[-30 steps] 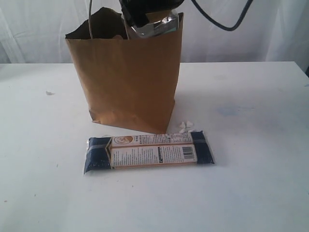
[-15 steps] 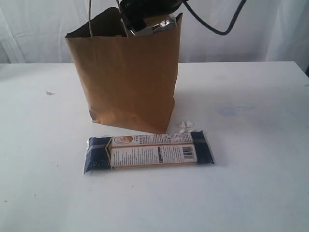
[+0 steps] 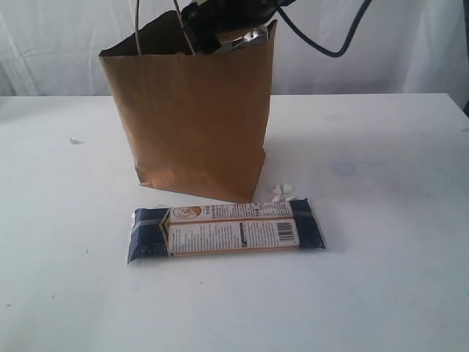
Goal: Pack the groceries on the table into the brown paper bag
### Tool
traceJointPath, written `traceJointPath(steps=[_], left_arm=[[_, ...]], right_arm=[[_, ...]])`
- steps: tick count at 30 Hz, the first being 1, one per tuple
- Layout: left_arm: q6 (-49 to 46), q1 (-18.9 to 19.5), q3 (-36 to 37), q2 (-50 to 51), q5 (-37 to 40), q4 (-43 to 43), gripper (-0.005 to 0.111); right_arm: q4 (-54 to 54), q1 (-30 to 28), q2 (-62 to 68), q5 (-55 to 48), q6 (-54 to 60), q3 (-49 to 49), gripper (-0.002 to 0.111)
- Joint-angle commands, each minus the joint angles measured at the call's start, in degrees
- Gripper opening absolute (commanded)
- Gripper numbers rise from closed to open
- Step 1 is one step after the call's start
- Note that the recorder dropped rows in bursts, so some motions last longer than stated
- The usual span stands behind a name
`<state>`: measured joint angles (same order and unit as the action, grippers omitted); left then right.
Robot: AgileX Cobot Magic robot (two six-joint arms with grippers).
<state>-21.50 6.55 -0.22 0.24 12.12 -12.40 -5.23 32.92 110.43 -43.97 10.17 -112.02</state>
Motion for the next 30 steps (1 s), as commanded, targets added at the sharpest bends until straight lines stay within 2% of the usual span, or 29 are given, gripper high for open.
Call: traceJointPath(steps=[1,5,13,22,30], left_arm=[[0.03,0.08,0.22,-0.24,-0.14,-0.14,0.0],[0.03,0.08,0.22,-0.24,-0.14,-0.14,0.0],[0.03,0.08,0.22,-0.24,-0.14,-0.14,0.0],[0.03,0.08,0.22,-0.24,-0.14,-0.14,0.0],[0.03,0.08,0.22,-0.24,-0.14,-0.14,0.0]], right_arm=[[-0.72,-0.41,0.47,-2.19,-1.13,0.29,0.102],[-0.72,-0.41,0.37,-1.96,-1.4,0.07,0.102],[-0.72,-0.27,-2.27,5.63,-1.4,0.07,0.102],[0.69,-0.27,-2.77,4.28,-1.85,0.07,0.102],[0.89,-0.27,-5.1,-0.68,-8.06,0.07,0.102]])
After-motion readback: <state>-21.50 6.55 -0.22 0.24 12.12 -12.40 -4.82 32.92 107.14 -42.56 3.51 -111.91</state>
